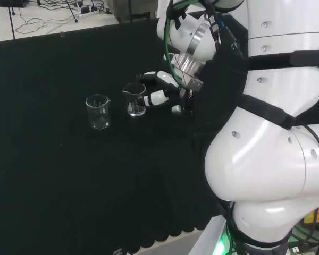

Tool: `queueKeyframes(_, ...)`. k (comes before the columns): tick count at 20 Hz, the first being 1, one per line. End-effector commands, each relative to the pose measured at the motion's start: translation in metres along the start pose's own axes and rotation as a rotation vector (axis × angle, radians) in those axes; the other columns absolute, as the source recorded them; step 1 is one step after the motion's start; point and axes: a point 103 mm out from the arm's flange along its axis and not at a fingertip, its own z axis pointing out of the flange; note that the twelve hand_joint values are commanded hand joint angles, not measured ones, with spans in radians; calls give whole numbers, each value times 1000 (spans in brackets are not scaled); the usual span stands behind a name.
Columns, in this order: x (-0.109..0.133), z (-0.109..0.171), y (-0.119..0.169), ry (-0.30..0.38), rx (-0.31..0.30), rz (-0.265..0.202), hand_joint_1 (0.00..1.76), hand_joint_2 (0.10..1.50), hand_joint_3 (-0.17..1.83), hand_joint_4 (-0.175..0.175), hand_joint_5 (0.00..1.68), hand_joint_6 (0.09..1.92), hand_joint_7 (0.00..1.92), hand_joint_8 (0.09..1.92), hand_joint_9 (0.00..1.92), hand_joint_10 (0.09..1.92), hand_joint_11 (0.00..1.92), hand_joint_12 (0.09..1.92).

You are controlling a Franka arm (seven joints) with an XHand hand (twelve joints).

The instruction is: Pick up the beaker on the right.

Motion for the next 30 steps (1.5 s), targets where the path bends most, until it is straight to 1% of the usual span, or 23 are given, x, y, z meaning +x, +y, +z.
queueKeyframes(1,-2,9,4,33,-9,-12,827,563,496,-27,533,87,305,657,417,615,36,1396)
queueKeyframes(5,-3,11,5,60,-22,-20,830,561,500,-27,539,87,320,661,429,615,41,1394)
queueKeyframes(6,5,19,11,63,-20,-16,831,560,501,-27,540,87,321,661,430,614,41,1394)
queueKeyframes(9,1,16,7,99,-30,-38,834,558,509,-27,545,87,337,662,446,610,47,1389)
queueKeyframes(13,1,12,7,115,-27,-50,834,553,517,-31,516,87,344,658,454,600,50,1384)
queueKeyframes(16,10,18,10,110,-24,-57,833,551,517,-32,509,87,345,657,455,598,51,1384)
queueKeyframes(19,13,22,10,116,-24,-60,832,548,518,-32,507,87,345,657,456,596,51,1384)
queueKeyframes(23,15,28,11,122,-27,-51,828,544,516,-32,507,87,345,656,456,595,52,1384)
queueKeyframes(27,12,28,11,135,-66,-19,827,542,516,-32,512,87,346,656,457,594,52,1383)
queueKeyframes(30,11,27,11,145,-97,-4,826,542,516,-33,531,87,347,657,458,593,55,1384)
